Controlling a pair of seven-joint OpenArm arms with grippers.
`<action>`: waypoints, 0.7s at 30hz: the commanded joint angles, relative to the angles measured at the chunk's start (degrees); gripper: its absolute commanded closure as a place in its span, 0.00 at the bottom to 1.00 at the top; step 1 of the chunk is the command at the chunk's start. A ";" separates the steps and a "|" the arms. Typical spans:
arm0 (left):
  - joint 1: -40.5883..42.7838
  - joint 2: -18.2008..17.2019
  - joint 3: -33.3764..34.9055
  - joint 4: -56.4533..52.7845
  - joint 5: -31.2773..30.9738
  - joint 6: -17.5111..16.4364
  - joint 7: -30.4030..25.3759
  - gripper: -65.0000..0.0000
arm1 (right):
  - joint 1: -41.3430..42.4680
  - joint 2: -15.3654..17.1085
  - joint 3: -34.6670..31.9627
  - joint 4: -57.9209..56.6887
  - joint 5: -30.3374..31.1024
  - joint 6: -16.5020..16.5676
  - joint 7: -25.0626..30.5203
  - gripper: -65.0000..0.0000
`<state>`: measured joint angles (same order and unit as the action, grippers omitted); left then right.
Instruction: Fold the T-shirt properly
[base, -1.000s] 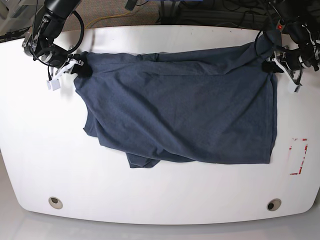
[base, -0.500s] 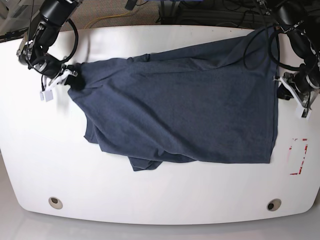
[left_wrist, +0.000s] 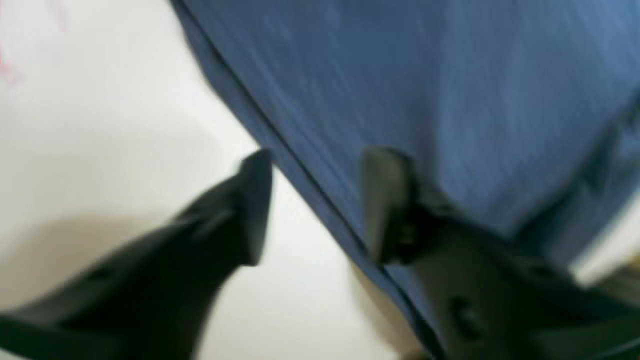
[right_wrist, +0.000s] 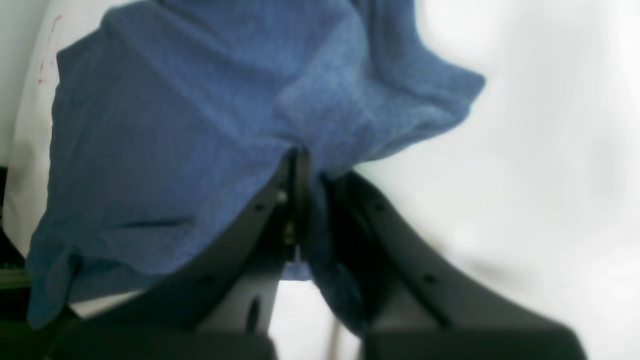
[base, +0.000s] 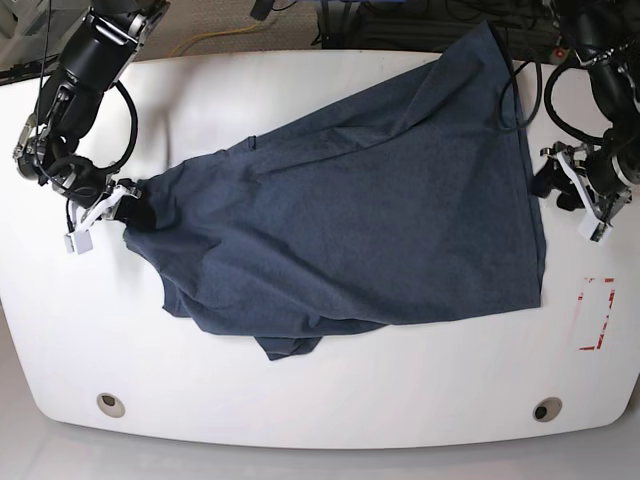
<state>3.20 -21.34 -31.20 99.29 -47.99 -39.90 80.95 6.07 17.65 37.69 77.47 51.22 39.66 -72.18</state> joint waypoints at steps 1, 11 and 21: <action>4.40 -0.68 -0.93 0.45 -6.39 -0.10 -0.95 0.41 | 0.13 0.15 0.15 0.81 1.31 0.34 1.19 1.00; 19.08 -0.33 -2.43 0.45 -11.40 -0.10 -0.95 0.41 | -1.63 -0.73 0.07 0.73 1.31 0.34 0.93 1.00; 24.01 -0.15 -2.07 0.28 -11.22 -0.10 -2.84 0.40 | -2.68 -0.64 -0.02 0.73 1.31 0.34 0.93 1.00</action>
<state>26.98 -20.51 -32.84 98.83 -58.19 -39.92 79.02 2.57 15.88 37.50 77.19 51.22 39.66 -72.07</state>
